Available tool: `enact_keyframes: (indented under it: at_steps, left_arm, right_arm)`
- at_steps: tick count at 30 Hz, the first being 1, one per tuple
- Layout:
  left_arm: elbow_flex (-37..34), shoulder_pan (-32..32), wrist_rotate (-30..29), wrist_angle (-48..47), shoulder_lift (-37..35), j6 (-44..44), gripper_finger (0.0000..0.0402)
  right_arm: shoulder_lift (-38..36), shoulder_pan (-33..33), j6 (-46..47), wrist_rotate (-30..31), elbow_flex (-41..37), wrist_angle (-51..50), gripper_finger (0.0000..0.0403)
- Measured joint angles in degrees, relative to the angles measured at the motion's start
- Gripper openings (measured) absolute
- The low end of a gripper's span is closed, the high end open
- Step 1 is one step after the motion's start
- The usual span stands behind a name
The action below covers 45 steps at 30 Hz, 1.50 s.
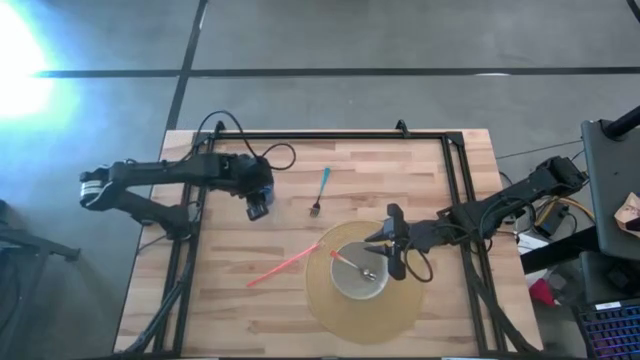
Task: Pick & Place Utensil
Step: Put the blue cup on the yellow mat
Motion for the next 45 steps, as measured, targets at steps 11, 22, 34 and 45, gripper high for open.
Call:
enact_keyframes:
  at_steps: [11,22,34,45]
  left_arm:
    - [0.0,0.2,0.3,0.0,3.5,-1.6,0.0175]
    - [0.0,0.3,-1.9,0.0,3.8,-2.9,0.0174]
    - [-1.0,0.3,-1.6,0.7,4.4,-4.2,0.0174]
    - [-1.9,0.3,-1.5,2.2,7.2,-3.5,0.0173]
  right_arm:
    - [0.0,0.0,0.0,0.0,0.0,0.0,0.0089]
    - [0.0,0.0,0.0,0.0,0.0,0.0,0.0104]
    - [0.0,0.0,0.0,0.0,0.0,0.0,0.0088]
    - [0.0,0.0,0.0,0.0,0.0,-0.4,0.0075]
